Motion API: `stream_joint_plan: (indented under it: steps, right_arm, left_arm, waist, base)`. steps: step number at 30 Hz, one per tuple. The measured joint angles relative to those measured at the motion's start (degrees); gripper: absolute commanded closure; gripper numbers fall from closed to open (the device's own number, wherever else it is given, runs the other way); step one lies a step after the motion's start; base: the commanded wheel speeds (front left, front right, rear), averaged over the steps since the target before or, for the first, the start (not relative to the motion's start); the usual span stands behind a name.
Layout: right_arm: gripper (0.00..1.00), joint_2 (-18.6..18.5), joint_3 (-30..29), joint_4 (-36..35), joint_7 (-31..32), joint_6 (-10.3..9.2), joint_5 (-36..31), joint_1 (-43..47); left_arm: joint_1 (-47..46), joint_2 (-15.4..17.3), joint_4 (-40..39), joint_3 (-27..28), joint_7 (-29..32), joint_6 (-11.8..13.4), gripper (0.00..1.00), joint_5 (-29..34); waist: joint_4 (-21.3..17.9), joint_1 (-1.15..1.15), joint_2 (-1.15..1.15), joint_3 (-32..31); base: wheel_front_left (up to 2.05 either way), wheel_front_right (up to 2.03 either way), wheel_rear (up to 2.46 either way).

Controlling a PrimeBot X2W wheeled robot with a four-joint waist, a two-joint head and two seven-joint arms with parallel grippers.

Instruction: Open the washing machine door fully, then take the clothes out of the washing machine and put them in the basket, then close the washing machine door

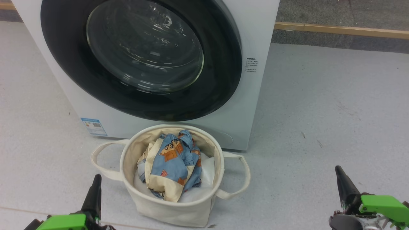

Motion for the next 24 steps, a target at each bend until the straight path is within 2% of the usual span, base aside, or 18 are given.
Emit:
stream_joint_plan:
  steps: [24]
  right_arm:
    - [1.0, -0.26, 0.29, 0.0, -0.07, 0.0, 0.21, -0.01]
  left_arm:
    - [0.0, 0.0, 0.0, 0.0, 0.0, 0.0, 1.0, 0.0]
  waist:
    - [0.0, 0.0, 0.0, 0.0]
  base:
    - [0.0, 0.0, 0.0]
